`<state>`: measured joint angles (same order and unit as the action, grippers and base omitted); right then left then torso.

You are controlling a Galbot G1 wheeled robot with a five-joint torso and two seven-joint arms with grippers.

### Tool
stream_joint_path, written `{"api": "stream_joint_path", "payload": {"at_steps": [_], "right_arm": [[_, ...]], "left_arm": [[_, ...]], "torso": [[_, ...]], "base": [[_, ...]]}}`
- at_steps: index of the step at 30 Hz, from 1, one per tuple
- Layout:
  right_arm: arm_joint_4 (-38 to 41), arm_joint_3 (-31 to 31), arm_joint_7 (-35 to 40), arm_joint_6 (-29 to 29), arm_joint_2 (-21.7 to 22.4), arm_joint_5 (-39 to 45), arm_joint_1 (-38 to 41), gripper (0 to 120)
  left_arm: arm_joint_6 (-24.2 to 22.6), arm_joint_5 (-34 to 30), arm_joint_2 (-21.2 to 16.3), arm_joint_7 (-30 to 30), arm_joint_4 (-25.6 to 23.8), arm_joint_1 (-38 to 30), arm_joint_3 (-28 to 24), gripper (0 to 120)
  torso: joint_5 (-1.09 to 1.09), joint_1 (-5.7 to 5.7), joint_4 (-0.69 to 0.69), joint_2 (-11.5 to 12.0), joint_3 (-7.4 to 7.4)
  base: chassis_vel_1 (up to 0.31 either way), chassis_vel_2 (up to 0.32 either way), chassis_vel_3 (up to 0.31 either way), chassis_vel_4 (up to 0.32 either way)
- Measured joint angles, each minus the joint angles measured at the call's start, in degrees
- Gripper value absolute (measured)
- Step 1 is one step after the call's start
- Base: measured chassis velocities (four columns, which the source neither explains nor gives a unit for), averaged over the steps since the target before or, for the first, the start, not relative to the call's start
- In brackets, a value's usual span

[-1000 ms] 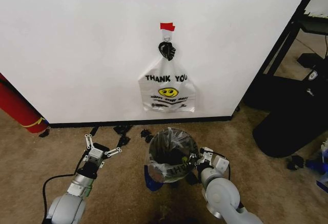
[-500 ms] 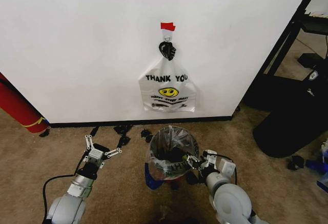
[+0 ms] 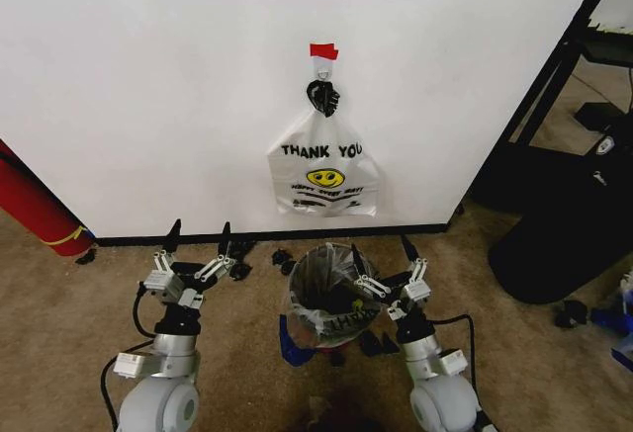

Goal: Pick up the garbage bag from the wall and place it over the trash bin.

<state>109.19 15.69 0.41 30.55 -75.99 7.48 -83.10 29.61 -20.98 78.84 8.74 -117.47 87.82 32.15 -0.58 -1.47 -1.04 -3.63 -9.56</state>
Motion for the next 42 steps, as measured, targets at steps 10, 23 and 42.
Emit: {"api": "stream_joint_path", "payload": {"at_steps": [10,23,42], "right_arm": [[1.25,-0.29,0.70,0.04,0.17,-2.43,-1.35,100],[2.62,1.35,2.19,1.23,-3.72,-7.02,-3.53,100],[6.03,14.07,-2.22,4.84,-12.53,-4.61,-7.40,100]], "left_arm": [[1.45,2.42,1.55,1.48,-0.39,1.66,1.67,100],[1.26,3.96,2.72,-0.17,-1.22,2.69,1.73,100],[-2.21,1.73,-1.66,-1.35,-0.74,-0.95,-1.56,100]], "torso": [[0.00,0.00,0.00,0.00,0.00],[0.00,0.00,0.01,0.00,0.00],[0.00,0.00,0.01,0.00,-0.01]], "base": [[0.000,0.000,0.000,0.000],[0.000,0.000,0.000,0.000],[0.000,0.000,0.000,0.000]]}}
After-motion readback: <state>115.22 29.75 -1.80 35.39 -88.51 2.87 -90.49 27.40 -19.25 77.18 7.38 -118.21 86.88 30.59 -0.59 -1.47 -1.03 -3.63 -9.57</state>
